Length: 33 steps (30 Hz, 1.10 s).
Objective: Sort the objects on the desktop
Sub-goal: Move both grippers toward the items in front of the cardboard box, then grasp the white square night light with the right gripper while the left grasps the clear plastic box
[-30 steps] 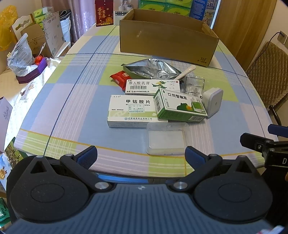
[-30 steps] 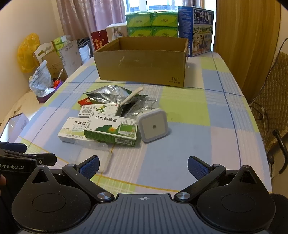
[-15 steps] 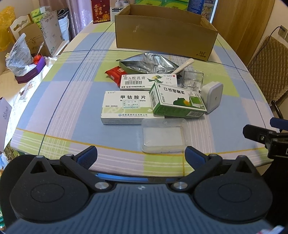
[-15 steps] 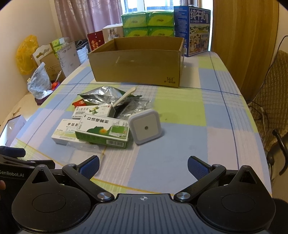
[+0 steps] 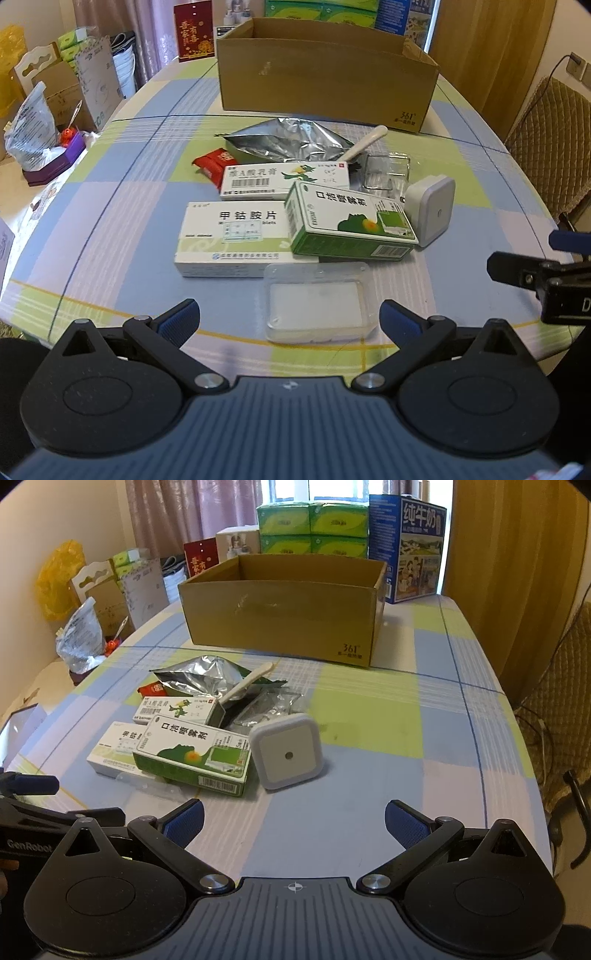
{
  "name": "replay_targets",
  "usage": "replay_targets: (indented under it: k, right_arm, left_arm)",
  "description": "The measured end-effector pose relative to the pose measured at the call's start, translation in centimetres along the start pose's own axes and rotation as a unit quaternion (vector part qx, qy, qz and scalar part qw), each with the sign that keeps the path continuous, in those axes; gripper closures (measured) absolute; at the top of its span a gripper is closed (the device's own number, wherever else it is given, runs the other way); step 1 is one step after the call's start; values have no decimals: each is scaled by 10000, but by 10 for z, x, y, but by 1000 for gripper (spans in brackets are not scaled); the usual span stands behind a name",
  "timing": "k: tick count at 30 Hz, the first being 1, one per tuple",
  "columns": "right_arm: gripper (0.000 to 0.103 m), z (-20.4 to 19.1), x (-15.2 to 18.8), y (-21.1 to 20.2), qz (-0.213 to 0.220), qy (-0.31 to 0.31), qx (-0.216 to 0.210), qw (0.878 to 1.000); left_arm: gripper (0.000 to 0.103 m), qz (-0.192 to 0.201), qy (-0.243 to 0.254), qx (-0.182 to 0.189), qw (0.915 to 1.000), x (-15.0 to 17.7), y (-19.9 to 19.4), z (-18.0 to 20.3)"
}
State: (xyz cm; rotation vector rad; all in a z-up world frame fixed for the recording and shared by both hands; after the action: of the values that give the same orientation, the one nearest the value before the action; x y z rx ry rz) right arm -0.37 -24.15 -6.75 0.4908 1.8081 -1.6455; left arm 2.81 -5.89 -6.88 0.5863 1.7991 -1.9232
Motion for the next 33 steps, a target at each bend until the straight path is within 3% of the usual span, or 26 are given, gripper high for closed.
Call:
replay_targets:
  k: [1,22,26,33]
  right_arm:
    - [2,0,0,2,-6,-9,-3,10000]
    - [2,12,-9,61,-253,-178,-198,9993]
    - [2,13,-15,71,-216,-259,-199,9992]
    - [2,12,-23,87,-135,-492,-203,9985]
  left_arm:
    - [1,-51,466,326,9984,1,4,3]
    - [2,-222,588,475,9969,0,56,22]
    - [14,-225,664,481,9964,-1,58,22]
    - [17,-249,626,622,9958,0,59,17]
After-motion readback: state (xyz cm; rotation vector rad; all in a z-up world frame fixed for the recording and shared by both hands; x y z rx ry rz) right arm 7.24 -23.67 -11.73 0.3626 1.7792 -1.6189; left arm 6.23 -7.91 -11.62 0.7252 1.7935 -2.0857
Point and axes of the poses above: each gripper's, at about its wrist camera, not at the fingertips, and y roughly the way its jaws point, z to its right, x to its underside, the point moved 3 cm from there along y, roughly the way its jaws point, and after that the axes turned 4 degrees about -y, right-handed, at the moved point
